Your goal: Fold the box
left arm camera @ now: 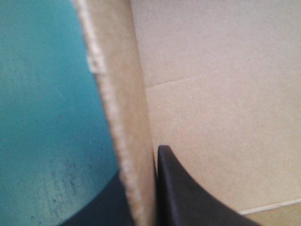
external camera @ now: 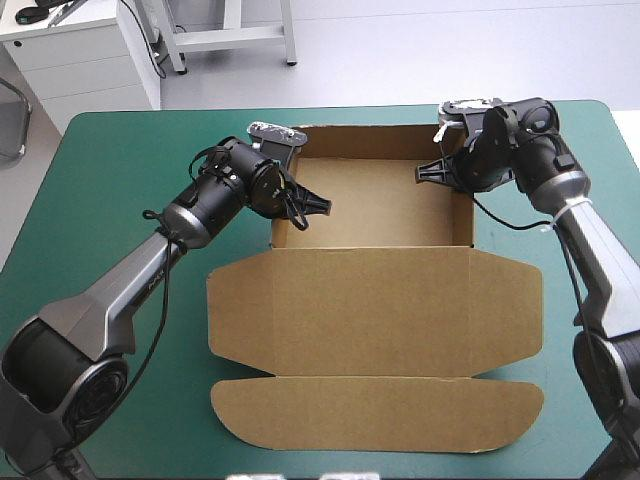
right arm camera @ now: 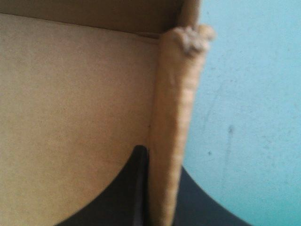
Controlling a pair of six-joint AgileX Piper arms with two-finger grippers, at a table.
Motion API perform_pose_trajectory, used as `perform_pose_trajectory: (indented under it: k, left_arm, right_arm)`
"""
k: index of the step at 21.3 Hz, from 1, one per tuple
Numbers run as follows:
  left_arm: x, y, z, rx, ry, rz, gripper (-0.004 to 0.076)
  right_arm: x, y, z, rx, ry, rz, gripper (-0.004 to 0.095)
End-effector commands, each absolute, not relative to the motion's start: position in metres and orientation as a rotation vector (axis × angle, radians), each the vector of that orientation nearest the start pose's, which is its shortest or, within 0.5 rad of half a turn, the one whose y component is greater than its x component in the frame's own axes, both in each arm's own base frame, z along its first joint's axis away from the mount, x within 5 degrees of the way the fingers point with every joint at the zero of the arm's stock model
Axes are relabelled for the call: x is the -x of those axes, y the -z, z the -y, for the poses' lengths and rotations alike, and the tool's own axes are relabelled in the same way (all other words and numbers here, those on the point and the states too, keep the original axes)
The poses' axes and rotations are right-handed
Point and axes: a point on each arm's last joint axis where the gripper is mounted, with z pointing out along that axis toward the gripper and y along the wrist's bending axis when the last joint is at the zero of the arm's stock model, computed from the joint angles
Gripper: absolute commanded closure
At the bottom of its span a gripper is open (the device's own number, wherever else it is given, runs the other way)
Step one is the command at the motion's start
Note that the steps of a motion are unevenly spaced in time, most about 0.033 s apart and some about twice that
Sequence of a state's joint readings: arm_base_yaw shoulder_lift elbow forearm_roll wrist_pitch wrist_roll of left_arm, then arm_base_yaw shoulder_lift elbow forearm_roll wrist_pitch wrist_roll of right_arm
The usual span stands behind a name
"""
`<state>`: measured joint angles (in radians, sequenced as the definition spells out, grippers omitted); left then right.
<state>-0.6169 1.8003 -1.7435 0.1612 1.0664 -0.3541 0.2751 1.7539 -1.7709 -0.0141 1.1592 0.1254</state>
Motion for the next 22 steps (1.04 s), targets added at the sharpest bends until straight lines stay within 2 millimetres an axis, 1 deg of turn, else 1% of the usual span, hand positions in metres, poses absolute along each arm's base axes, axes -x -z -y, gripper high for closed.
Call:
perform_pose_trajectory:
  k: [1, 5, 6, 9, 10, 12, 13, 15, 16, 17, 18, 20, 21, 22]
  left_arm:
    - [-0.331, -0.363, 0.224, -0.444, 0.219, -2.439, 0.0729]
    - [-0.340, -0.347, 0.220, -0.407, 0.234, -2.530, 0.0727]
    - [-0.345, -0.338, 0.219, -0.397, 0.261, -2.568, 0.0727]
    - [-0.354, -0.327, 0.216, -0.389, 0.328, -2.615, 0.0727]
    - [-0.356, -0.320, 0.216, -0.395, 0.360, -2.643, 0.0727]
    - [-0.359, -0.309, 0.219, -0.400, 0.353, -2.684, 0.0727]
    - [-0.359, -0.307, 0.219, -0.411, 0.356, -2.691, 0.0727]
    - [-0.359, -0.302, 0.222, -0.456, 0.366, -2.710, 0.0691]
    - [-0.359, -0.301, 0.221, -0.458, 0.363, -2.717, 0.0655]
    - [-0.359, -0.300, 0.221, -0.459, 0.359, -2.720, 0.0598]
    - [-0.359, -0.300, 0.220, -0.456, 0.358, -2.723, 0.0543]
    - [-0.360, -0.300, 0.217, -0.439, 0.369, -2.737, 0.0383]
    - [-0.360, -0.300, 0.215, -0.432, 0.375, -2.749, 0.0283]
    - [-0.361, -0.299, 0.213, -0.420, 0.377, -2.761, 0.0213]
  right_arm:
    - [-0.362, -0.370, -0.117, 0.293, -0.269, -2.616, 0.0928]
    - [-0.371, -0.351, -0.120, 0.300, -0.269, -2.678, 0.0928]
    - [-0.375, -0.344, -0.121, 0.318, -0.262, -2.695, 0.0928]
    - [-0.382, -0.329, -0.123, 0.332, -0.252, -2.743, 0.0928]
    - [-0.384, -0.322, -0.124, 0.335, -0.248, -2.769, 0.0928]
    - [-0.386, -0.311, -0.124, 0.341, -0.239, -2.830, 0.0928]
    - [-0.387, -0.308, -0.124, 0.341, -0.238, -2.836, 0.0926]
    - [-0.390, -0.303, -0.125, 0.341, -0.235, -2.850, 0.0906]
    - [-0.390, -0.303, -0.125, 0.352, -0.237, -2.848, 0.0861]
    - [-0.390, -0.303, -0.125, 0.364, -0.236, -2.846, 0.0792]
    - [-0.390, -0.303, -0.125, 0.366, -0.235, -2.845, 0.0698]
    - [-0.389, -0.303, -0.126, 0.365, -0.242, -2.846, 0.0439]
    - [-0.389, -0.303, -0.126, 0.365, -0.241, -2.846, 0.0275]
    - [-0.389, -0.303, -0.126, 0.360, -0.242, -2.847, 0.0155]
